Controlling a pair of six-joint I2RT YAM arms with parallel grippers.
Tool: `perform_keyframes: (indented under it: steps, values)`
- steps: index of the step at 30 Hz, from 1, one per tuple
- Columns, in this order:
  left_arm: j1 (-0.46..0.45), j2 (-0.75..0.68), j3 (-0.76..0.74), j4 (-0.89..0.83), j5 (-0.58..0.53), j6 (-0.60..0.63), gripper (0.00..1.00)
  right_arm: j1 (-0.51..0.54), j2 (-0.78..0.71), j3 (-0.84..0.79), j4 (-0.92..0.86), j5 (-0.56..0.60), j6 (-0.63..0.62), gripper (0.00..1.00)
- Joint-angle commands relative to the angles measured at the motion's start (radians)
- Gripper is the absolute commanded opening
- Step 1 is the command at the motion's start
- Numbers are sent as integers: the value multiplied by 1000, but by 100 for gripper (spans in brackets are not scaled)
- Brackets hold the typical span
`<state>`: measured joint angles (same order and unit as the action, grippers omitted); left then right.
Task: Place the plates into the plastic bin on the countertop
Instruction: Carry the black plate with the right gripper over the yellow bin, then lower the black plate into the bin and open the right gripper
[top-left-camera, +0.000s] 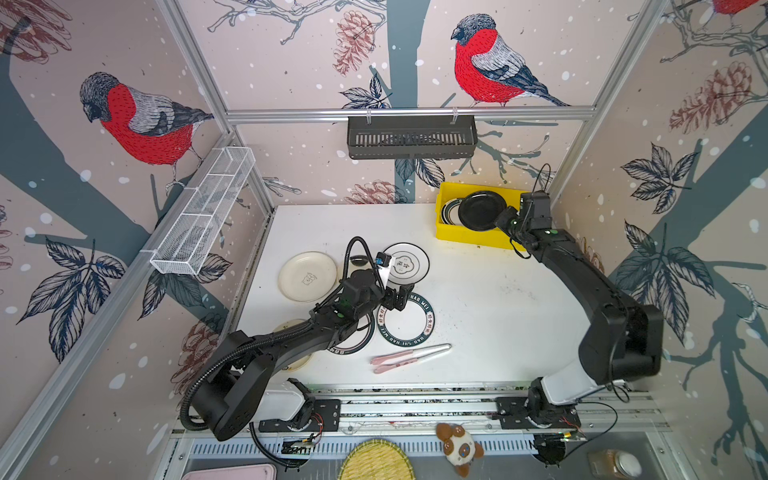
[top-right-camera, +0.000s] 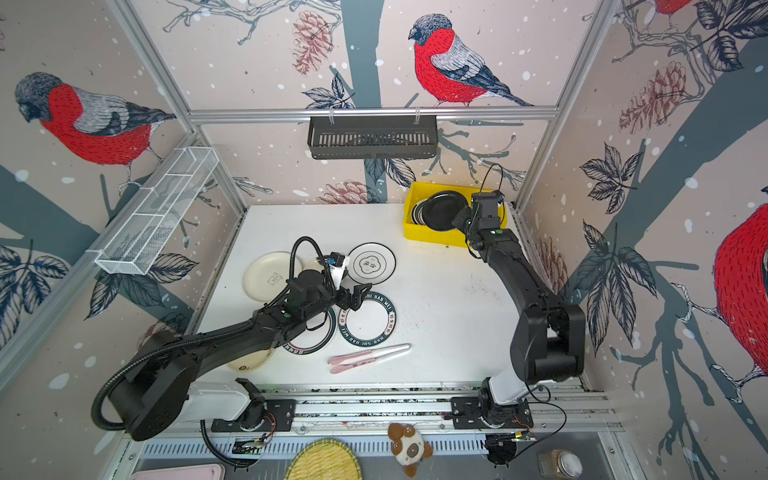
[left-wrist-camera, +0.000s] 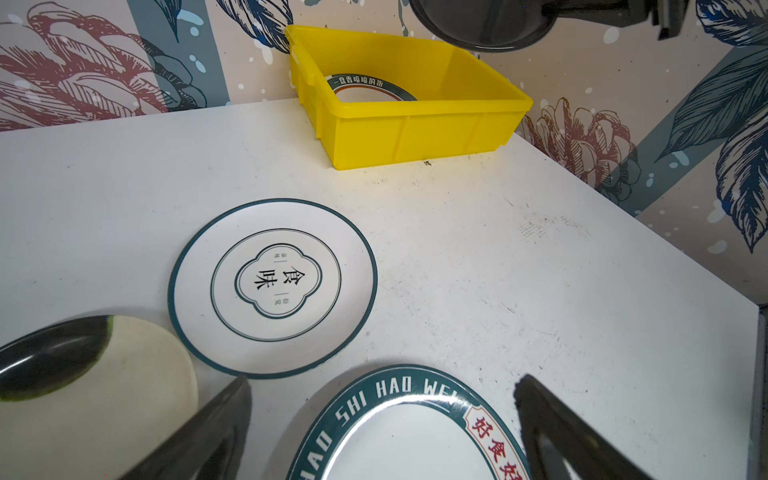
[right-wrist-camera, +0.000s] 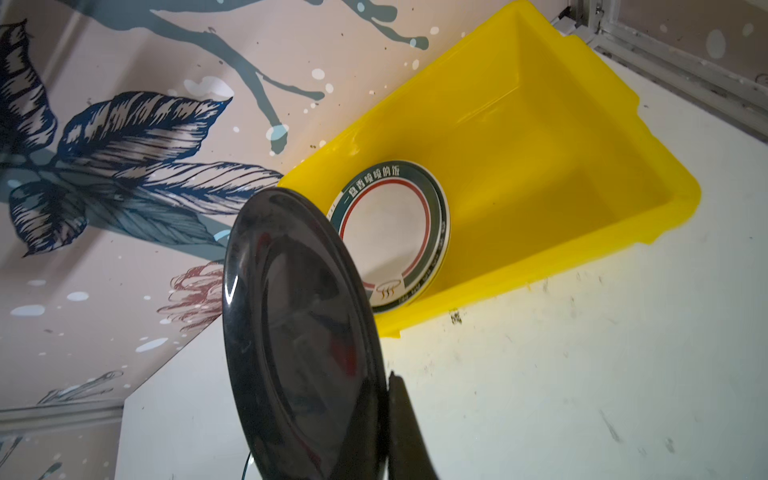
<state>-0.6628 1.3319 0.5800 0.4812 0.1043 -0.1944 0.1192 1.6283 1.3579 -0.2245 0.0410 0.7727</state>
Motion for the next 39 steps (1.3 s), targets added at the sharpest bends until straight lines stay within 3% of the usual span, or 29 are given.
perform_keyframes:
  steps: [1, 5, 13, 19, 27, 35, 36, 39]
  values:
    - [0, 2, -4, 25, 9, 0, 98, -5, 98, 89, 33, 49, -29, 0]
    - [0, 8, -3, 21, 6, 1, 98, -5, 236, 231, 39, 45, -59, 0]
    - [0, 8, -3, 25, 11, -2, 98, 13, 525, 582, -177, 167, -109, 0]
    - [0, 8, -8, 24, -5, 2, 98, 39, 591, 573, -122, 164, -113, 0]
    - [0, 11, -4, 21, -3, 0, 98, 52, 714, 734, -243, 217, -136, 0]
    - [0, 16, -3, 20, -1, 0, 98, 66, 756, 732, -221, 186, -133, 0]
    - [0, 15, -3, 20, 1, 0, 98, 66, 761, 736, -222, 186, -133, 3]
    - [0, 11, -5, 20, -5, 0, 98, 65, 763, 739, -228, 186, -142, 27]
